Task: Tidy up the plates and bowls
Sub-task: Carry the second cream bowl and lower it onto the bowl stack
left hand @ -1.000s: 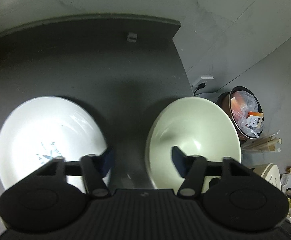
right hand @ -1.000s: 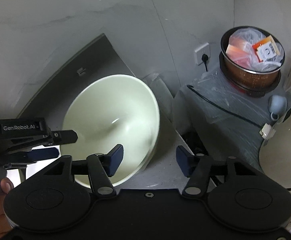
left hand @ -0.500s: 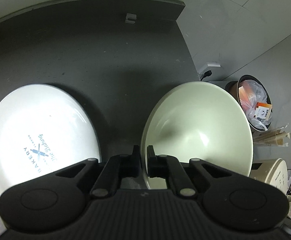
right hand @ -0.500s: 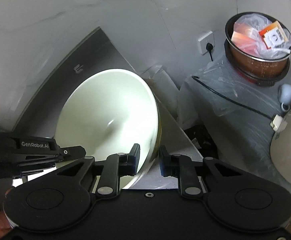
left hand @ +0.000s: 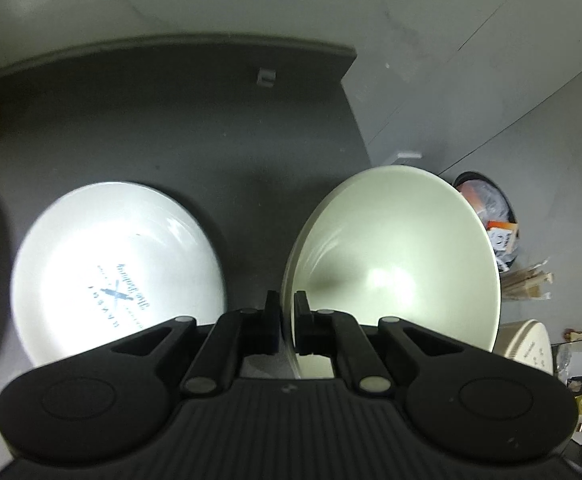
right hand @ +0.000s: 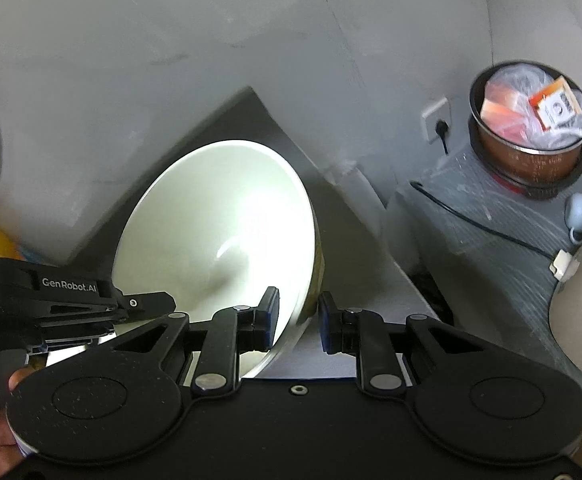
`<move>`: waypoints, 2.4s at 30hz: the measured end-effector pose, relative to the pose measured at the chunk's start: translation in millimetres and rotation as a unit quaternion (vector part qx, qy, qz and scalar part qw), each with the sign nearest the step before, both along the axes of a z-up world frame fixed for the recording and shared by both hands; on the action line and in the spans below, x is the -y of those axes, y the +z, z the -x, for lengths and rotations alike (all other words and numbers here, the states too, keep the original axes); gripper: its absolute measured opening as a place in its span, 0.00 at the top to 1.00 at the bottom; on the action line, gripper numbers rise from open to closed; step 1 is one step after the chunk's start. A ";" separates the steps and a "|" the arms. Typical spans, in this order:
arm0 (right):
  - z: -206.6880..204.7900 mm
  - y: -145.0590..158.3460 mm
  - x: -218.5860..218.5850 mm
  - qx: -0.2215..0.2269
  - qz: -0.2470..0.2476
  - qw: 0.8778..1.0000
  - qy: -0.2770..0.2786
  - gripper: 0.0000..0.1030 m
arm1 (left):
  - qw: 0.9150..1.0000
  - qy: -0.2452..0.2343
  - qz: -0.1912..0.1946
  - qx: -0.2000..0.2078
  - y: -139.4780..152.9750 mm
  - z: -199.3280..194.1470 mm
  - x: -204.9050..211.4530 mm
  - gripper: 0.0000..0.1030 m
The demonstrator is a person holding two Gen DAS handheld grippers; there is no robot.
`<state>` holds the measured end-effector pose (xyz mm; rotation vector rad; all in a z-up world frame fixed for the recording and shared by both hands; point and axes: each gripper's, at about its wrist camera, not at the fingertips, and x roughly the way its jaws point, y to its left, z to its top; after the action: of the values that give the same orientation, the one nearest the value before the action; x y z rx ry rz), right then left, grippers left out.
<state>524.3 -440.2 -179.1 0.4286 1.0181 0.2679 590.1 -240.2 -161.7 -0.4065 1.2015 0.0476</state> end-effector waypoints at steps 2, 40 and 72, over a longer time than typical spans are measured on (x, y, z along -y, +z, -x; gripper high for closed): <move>8.2 11.7 -4.1 0.011 0.002 1.000 0.000 0.79 | 1.000 -0.001 0.002 0.012 11.5 7.7 -5.1 0.95; 153.2 61.4 -71.3 0.046 0.028 0.999 0.008 0.78 | 0.998 -0.018 0.024 0.055 55.3 176.9 -88.8 0.95; 162.2 21.6 -85.3 0.004 0.072 0.997 0.007 0.78 | 0.997 -0.071 -0.021 -0.004 4.7 201.2 -97.5 0.91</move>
<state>362.1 -354.9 -157.5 0.2900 1.0261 0.2075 388.9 -142.7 -157.1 -0.2835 1.2327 -0.0475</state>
